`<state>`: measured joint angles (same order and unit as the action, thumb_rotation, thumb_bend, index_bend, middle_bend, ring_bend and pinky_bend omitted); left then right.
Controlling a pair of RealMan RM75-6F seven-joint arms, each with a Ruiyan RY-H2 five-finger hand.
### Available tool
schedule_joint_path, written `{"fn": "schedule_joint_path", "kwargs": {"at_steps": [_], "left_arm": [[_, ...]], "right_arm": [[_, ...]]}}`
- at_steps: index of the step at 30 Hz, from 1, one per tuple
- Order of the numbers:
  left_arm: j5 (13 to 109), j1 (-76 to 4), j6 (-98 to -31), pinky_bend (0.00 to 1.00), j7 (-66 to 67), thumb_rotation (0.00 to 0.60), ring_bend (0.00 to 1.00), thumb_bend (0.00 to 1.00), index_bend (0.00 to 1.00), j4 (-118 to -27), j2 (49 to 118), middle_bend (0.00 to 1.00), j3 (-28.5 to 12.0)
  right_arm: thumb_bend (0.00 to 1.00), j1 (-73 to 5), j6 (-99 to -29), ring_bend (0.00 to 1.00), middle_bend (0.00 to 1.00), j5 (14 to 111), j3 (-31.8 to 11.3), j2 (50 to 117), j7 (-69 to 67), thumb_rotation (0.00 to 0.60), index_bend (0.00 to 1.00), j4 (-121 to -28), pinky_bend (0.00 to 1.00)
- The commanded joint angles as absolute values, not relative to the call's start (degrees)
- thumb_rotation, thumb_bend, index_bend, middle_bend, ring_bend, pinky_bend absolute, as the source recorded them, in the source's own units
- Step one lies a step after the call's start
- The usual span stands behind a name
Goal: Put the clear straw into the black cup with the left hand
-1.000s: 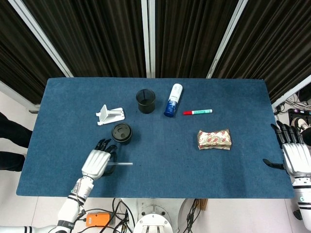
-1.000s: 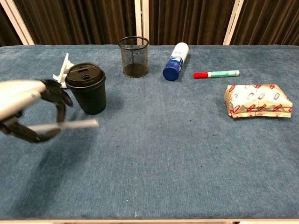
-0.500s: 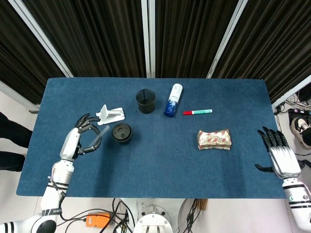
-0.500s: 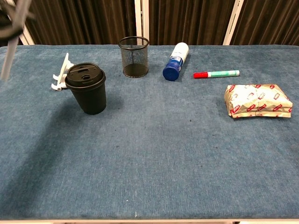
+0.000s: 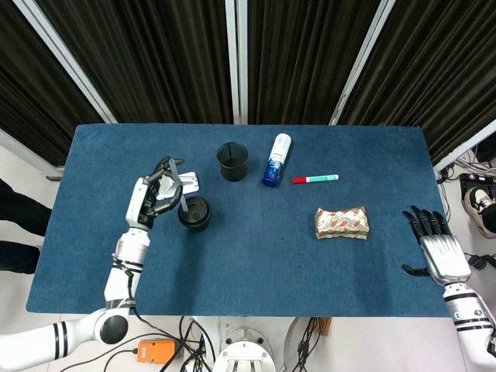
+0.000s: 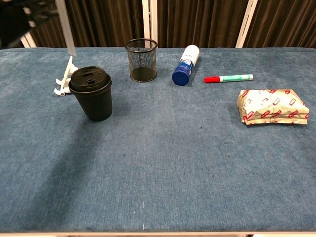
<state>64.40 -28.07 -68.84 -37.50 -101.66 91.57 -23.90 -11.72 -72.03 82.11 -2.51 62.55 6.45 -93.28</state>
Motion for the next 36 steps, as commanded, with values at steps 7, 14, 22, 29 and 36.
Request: {"fn": "schedule_joint_path", "kwargs": {"at_steps": [7,14,22,29,36], "left_arm": [[66.24,-30.45,-70.44,0.0,-34.67,0.6,0.01,0.39,0.57,-94.08,98.57,0.25,-22.87],[67.45,-30.32,-70.59,0.0,-34.09,0.6,0.0,0.39,0.57,-91.68,100.45,0.25,-21.62],[68.54,-29.89,-70.87,0.0,-33.44,0.6,0.0,0.39,0.57,-90.2,100.95,0.25,-21.12],[68.69,-29.4,-70.4,0.0,-33.24,0.6,0.0,0.39,0.57,-89.46,100.9,0.25,-20.65],[68.53,-29.12,-69.89,0.0,-33.74,0.6,0.0,0.39,0.57,-88.37,101.52,0.25,-20.6]], "right_arm": [[0.03,-11.74,-71.91,0.0,0.01,81.38,-2.6,62.45,6.37,0.6,0.0,-93.33,0.02],[0.03,-11.8,-71.93,0.0,0.01,81.25,-2.62,62.55,6.14,0.6,0.0,-93.21,0.02],[0.03,-11.75,-72.16,0.0,0.01,81.09,-2.69,62.5,5.96,0.6,0.0,-93.13,0.02],[0.03,-11.69,-72.31,0.0,0.01,80.93,-2.71,62.38,5.98,0.6,0.0,-93.26,0.02],[0.03,-11.62,-72.41,0.0,0.01,80.78,-2.68,62.37,6.06,0.6,0.0,-93.45,0.02]]}}
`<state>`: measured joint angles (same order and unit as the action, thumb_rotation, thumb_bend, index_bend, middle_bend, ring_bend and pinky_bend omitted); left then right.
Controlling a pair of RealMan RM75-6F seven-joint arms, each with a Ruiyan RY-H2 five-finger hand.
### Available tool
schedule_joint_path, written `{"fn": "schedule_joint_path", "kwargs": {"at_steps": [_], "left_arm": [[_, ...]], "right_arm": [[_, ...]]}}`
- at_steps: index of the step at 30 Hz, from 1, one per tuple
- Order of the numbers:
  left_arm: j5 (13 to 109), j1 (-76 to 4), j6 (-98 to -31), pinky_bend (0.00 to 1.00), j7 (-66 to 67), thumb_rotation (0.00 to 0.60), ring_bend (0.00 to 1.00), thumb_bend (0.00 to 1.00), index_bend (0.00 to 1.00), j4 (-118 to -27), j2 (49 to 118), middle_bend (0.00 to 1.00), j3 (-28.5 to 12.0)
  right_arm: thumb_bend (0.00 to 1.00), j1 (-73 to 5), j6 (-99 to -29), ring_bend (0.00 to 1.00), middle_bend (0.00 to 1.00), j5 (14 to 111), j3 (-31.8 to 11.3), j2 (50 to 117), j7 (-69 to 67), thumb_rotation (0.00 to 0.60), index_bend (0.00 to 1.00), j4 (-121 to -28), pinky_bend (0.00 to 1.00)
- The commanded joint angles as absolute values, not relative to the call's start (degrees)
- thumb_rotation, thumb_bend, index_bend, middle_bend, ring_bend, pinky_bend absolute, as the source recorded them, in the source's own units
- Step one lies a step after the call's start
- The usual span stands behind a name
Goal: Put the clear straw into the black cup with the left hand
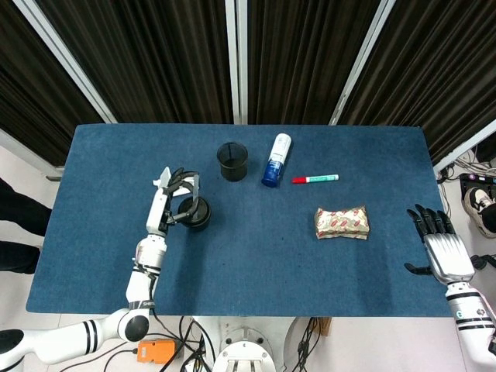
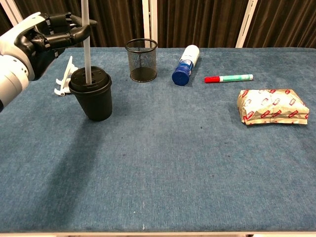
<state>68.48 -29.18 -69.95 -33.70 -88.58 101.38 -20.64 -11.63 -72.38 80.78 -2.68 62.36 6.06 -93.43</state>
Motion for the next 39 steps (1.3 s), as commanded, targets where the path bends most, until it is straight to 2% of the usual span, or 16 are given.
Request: {"fn": "schedule_joint_path", "kwargs": {"at_steps": [1,10,15,19,24,30,35,39], "left_arm": [[68.63,-29.09,-69.83,0.0,-33.72,0.6,0.0,0.39,0.57,-88.11,101.62,0.25,-20.49],[70.02,-28.77,-70.19,0.0,-32.73,0.6,0.0,0.39,0.48,-86.34,102.02,0.24,-19.65],[70.93,-28.48,-70.6,0.0,-31.56,0.6,0.0,0.39,0.38,-86.28,101.65,0.23,-19.09],[71.37,-28.0,-70.75,0.0,-31.18,0.6,0.0,0.39,0.35,-86.69,101.03,0.22,-18.63],[73.5,-26.99,-71.68,0.0,-29.85,0.6,0.0,0.39,0.24,-88.08,98.37,0.18,-17.41],[75.73,-23.46,-73.27,0.0,-23.48,0.6,0.0,0.37,0.23,-92.26,87.55,0.18,-14.81],[75.39,-19.88,-73.6,0.0,-8.39,0.6,0.0,0.34,0.23,-93.94,75.27,0.18,-10.54],[75.14,-16.97,-76.0,0.0,4.19,0.6,0.0,0.29,0.23,-94.22,69.82,0.18,-7.04]], "right_arm": [[0.03,-11.61,-72.43,0.0,0.01,80.78,-2.68,62.37,6.05,0.6,0.0,-93.46,0.02],[0.03,-11.57,-72.65,0.0,0.01,80.8,-2.74,62.25,5.88,0.6,0.0,-93.5,0.02],[0.03,-11.55,-72.71,0.0,0.01,80.81,-2.76,62.28,5.57,0.6,0.0,-93.41,0.02],[0.03,-11.56,-72.76,0.0,0.01,80.9,-2.76,62.35,5.34,0.6,0.0,-93.27,0.02],[0.03,-11.57,-72.96,0.0,0.01,81.01,-2.88,62.13,5.11,0.6,0.0,-93.27,0.02],[0.03,-11.11,-74.27,0.0,0.01,80.89,-3.55,60.96,3.53,0.6,0.0,-93.32,0.02],[0.03,-10.7,-75.57,0.0,0.01,81.56,-4.0,60.2,0.94,0.6,0.0,-92.66,0.02],[0.03,-10.4,-77.08,0.0,0.01,83.27,-4.03,60.41,-1.61,0.6,0.0,-91.8,0.02]]}}
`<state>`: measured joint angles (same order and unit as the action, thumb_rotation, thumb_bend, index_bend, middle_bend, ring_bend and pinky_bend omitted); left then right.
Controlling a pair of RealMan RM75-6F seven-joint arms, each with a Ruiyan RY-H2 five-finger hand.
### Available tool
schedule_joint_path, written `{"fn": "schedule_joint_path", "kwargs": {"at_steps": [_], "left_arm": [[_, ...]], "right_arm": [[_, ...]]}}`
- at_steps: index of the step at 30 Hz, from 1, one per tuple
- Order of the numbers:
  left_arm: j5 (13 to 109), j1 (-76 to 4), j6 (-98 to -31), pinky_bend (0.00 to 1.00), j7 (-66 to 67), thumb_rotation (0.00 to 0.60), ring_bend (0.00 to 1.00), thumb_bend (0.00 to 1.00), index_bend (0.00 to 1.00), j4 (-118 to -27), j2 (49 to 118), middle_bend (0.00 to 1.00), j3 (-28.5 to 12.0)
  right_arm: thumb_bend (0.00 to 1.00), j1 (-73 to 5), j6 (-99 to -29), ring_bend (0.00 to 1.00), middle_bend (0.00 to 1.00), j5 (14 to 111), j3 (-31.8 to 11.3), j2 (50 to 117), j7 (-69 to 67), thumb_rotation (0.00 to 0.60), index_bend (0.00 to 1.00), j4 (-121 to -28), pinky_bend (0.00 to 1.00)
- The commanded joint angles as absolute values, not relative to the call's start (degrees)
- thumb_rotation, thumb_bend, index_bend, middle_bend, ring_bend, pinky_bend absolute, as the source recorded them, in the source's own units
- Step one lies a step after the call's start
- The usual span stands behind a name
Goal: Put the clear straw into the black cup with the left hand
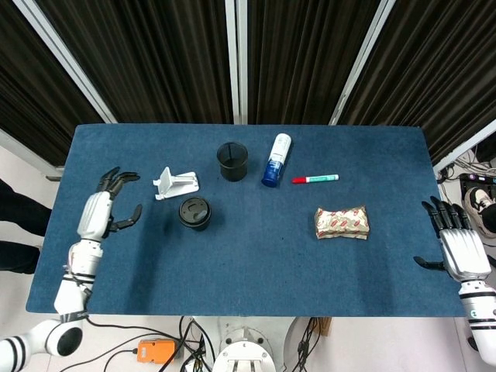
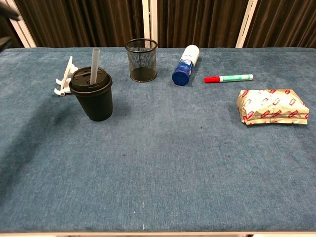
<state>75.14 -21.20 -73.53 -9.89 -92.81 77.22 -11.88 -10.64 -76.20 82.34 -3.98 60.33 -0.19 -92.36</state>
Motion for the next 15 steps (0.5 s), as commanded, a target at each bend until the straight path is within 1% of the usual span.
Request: {"fn": "schedule_joint_path", "kwargs": {"at_steps": [1,6,11,15], "left_arm": [[74.95,-15.92,-77.01,0.0,6.48,0.6,0.0,0.28,0.23,-94.37,68.81,0.18,-6.23],[74.96,-11.42,-80.92,0.0,8.16,0.6,0.0,0.19,0.23,-95.0,65.77,0.18,-3.54],[76.81,-6.54,-86.54,0.0,5.72,0.6,0.0,0.18,0.23,-95.03,63.81,0.18,-1.68],[78.23,-4.14,-88.66,0.0,3.87,0.6,0.0,0.18,0.23,-94.86,62.84,0.18,-0.58]], "right_arm": [[0.03,-10.24,-77.45,0.0,0.01,83.59,-4.01,60.37,-2.41,0.6,0.0,-91.53,0.02],[0.03,-9.3,-79.45,0.0,0.01,84.18,-4.09,60.25,-3.52,0.6,0.0,-91.15,0.02],[0.03,-8.5,-81.24,0.0,0.01,84.62,-4.26,60.24,-3.71,0.6,0.0,-91.47,0.02],[0.03,-8.69,-81.38,0.0,0.01,85.34,-4.29,60.18,-3.16,0.6,0.0,-92.2,0.02]]}}
